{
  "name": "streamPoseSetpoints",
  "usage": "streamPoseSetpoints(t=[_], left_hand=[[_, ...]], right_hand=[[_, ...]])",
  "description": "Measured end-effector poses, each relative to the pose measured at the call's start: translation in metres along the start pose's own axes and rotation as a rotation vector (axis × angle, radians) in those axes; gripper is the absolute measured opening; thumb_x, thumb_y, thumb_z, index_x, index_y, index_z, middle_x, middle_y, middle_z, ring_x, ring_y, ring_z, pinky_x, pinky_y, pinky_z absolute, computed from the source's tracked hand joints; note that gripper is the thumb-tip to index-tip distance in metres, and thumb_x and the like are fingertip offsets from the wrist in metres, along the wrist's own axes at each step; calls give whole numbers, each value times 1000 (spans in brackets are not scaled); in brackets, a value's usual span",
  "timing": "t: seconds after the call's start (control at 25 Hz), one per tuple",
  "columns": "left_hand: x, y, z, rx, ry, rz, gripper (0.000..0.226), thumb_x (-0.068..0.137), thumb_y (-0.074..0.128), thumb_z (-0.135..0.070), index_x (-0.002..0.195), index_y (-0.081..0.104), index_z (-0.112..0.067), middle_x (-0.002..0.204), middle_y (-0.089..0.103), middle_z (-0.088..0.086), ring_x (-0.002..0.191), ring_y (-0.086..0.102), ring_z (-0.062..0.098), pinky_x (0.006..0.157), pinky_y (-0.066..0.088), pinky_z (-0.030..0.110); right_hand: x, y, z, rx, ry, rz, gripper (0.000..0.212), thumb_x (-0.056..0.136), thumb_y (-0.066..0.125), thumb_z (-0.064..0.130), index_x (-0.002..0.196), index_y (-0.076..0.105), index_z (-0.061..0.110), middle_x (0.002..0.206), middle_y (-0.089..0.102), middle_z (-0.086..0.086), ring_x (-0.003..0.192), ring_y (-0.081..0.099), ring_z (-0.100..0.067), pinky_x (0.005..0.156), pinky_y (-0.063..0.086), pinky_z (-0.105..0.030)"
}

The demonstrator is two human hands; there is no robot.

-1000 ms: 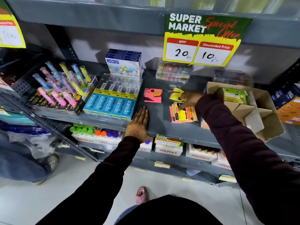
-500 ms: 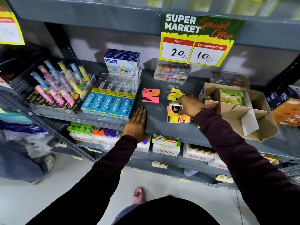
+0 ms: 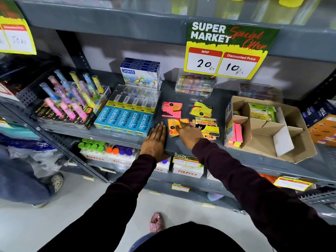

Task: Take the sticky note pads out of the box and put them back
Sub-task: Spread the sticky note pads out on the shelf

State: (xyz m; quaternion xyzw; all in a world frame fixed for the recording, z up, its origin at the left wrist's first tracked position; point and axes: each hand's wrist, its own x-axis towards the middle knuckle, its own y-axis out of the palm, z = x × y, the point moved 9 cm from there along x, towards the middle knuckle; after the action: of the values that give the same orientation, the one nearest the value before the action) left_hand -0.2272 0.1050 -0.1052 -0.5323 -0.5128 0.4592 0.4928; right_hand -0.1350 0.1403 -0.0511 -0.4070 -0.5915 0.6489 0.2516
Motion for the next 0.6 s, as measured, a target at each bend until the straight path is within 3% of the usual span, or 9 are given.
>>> streamPoseSetpoints(t=[0.12,0.24,0.4,0.6], left_hand=[[1,2,0,-3,-1,8,117,70,66,-58,144,-5,-3,158,-1,14,146,1,24,118,4,34],[1,1,1,-17,-4,4,118,69,67,-59,144,-4,-3,158,0,14,146,3,24,118,5,34],[0,2,1,-22,4,7,121,66,68,-62,144,-3,-3,158,1,14,146,4,24,117,5,34],[1,-1,1,-23,0,6,122,64,70,-62,145,0,-3,158,5,14,145,7,24,117,4,34]], right_hand=[[8,-7,-4,118,-72,95,44,94,54,21,134,48,4,141,48,-17,127,49,-34,102,45,-40],[14,-28,-50,163,10,57,54,87,65,18,136,46,6,136,54,-18,123,52,-34,99,45,-38],[8,-15,-105,37,168,199,56,82,71,19,129,49,0,133,56,-20,121,54,-35,97,46,-37],[8,-33,-112,38,177,84,65,71,81,30,125,55,4,131,50,-22,124,47,-39,99,45,-40]])
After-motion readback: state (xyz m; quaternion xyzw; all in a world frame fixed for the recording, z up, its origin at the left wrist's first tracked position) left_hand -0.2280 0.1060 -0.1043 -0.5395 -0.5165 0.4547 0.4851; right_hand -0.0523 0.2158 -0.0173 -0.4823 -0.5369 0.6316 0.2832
